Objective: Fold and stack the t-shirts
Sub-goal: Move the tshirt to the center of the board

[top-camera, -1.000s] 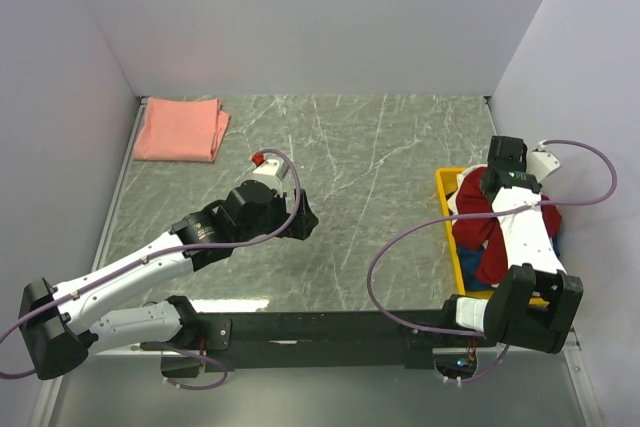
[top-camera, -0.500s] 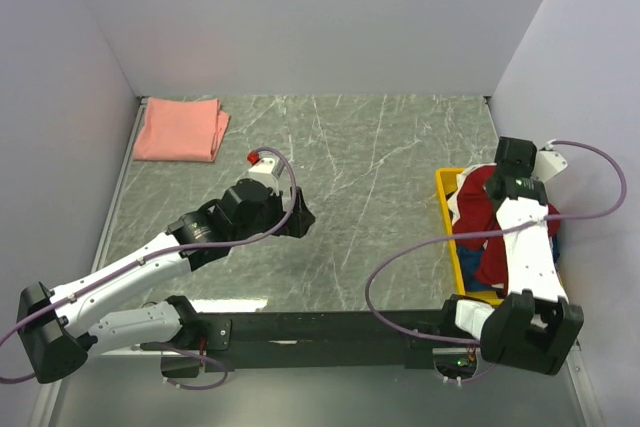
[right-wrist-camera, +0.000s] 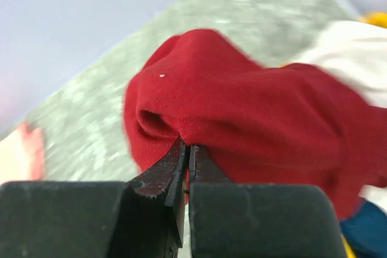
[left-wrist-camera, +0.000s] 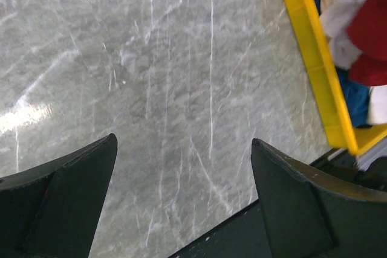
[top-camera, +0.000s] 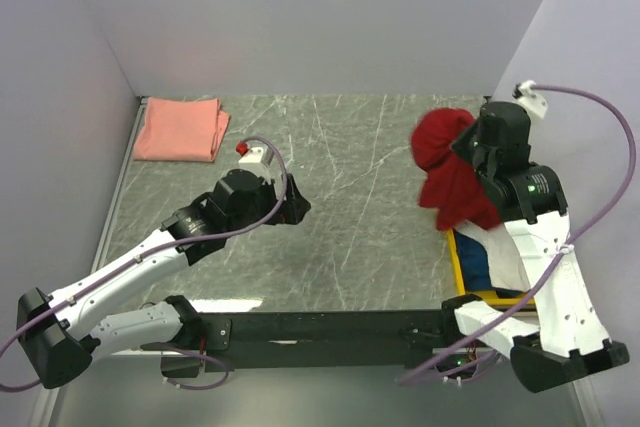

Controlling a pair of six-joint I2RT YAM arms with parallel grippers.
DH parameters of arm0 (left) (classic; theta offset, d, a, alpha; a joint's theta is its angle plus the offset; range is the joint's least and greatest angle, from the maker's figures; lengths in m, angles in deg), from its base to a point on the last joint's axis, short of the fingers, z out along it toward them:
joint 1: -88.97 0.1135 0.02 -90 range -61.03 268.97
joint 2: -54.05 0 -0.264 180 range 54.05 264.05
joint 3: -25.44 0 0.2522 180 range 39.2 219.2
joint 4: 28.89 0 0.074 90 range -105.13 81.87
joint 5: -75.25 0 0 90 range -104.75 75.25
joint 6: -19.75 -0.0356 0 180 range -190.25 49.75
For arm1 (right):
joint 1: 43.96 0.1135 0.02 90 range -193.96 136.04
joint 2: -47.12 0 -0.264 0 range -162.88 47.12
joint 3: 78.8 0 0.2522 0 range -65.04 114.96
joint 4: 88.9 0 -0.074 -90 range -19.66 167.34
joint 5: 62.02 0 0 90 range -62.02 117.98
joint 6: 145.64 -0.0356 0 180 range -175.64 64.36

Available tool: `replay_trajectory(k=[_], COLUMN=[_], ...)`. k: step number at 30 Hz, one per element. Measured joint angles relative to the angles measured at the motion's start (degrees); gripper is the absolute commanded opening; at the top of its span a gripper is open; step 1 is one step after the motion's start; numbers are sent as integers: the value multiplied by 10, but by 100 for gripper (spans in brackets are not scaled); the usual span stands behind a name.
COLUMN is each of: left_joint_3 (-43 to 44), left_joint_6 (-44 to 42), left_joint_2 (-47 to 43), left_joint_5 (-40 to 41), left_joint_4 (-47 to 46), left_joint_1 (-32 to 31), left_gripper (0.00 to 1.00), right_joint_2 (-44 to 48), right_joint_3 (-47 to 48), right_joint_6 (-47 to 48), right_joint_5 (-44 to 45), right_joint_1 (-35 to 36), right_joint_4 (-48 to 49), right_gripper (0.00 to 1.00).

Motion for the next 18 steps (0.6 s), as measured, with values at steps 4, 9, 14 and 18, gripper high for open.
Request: replay_trajectory(k=[4, 9, 14, 18], left_joint_3=[3, 7, 8, -5], left_joint_6=[16, 29, 39, 45], left_joint_2=[0, 0, -2, -21], left_joint_5=[-14, -27, -30, -30], left_joint_4=[-19, -34, -36, -38], left_joint_1=[28, 62, 96, 108], left_gripper=[97, 98, 98, 97], right_joint_2=[-38, -83, -122, -151], right_joint_3=[93, 165, 167, 100], right_joint_6=[-2, -2, -6, -10], right_joint_5=[16, 5, -52, -112], right_joint_1=[93, 176, 241, 251], right_joint_4=[-18, -19, 12, 75], right_gripper=[0, 0, 0, 25])
